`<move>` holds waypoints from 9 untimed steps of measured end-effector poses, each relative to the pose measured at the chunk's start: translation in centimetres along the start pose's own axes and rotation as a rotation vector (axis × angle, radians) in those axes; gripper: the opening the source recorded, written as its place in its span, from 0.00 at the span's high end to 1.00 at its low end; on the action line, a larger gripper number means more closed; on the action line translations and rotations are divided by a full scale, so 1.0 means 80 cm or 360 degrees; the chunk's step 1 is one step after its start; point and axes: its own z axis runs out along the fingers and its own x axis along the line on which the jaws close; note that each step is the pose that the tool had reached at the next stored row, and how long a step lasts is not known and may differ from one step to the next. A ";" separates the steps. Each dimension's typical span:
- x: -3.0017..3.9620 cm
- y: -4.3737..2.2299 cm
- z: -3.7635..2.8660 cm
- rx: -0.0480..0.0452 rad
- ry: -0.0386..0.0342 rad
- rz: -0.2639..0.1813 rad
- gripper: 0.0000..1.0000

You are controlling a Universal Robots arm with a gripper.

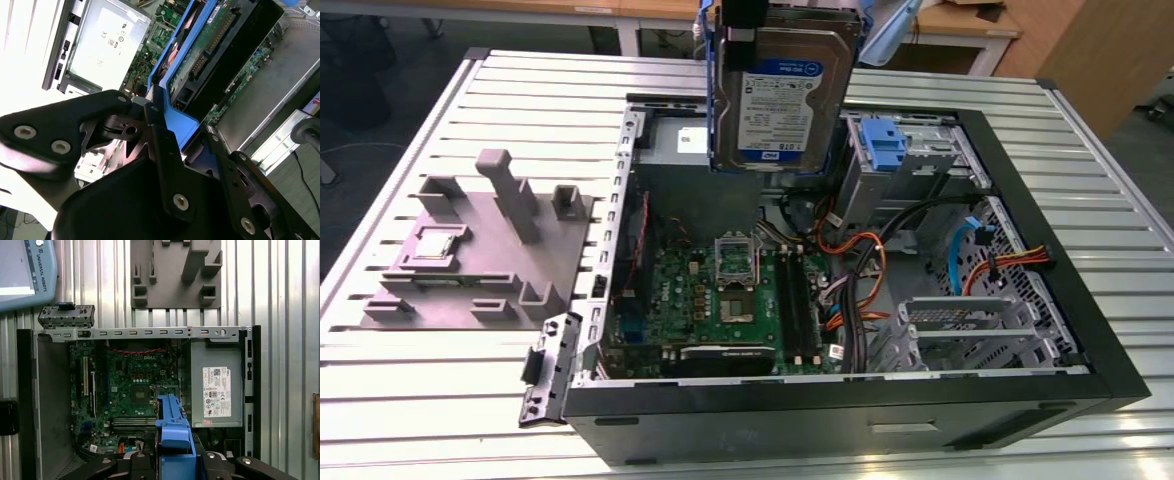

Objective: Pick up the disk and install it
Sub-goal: 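Insert the disk into the insertion slot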

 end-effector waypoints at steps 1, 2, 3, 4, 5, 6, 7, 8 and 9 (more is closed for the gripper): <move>0.0000 0.0000 0.0000 0.0000 0.0000 0.0000 0.63; 0.0000 0.0000 0.0000 0.0000 0.0000 0.0000 0.63; 0.0000 0.0000 0.0000 0.0000 0.0000 0.0000 0.63; 0.0000 -0.0001 0.0000 0.0000 0.0000 0.0000 0.63; 0.0000 -0.0001 0.0000 0.0000 0.0000 0.0000 0.63; 0.0000 -0.0001 0.0000 0.0000 0.0000 0.0000 0.63; 0.0000 -0.0001 0.0000 0.0000 0.0000 0.0000 0.63; 0.0000 -0.0001 0.0000 0.0000 0.0000 0.0000 0.63; 0.0001 -0.0002 0.0000 0.0000 0.0000 0.0000 0.63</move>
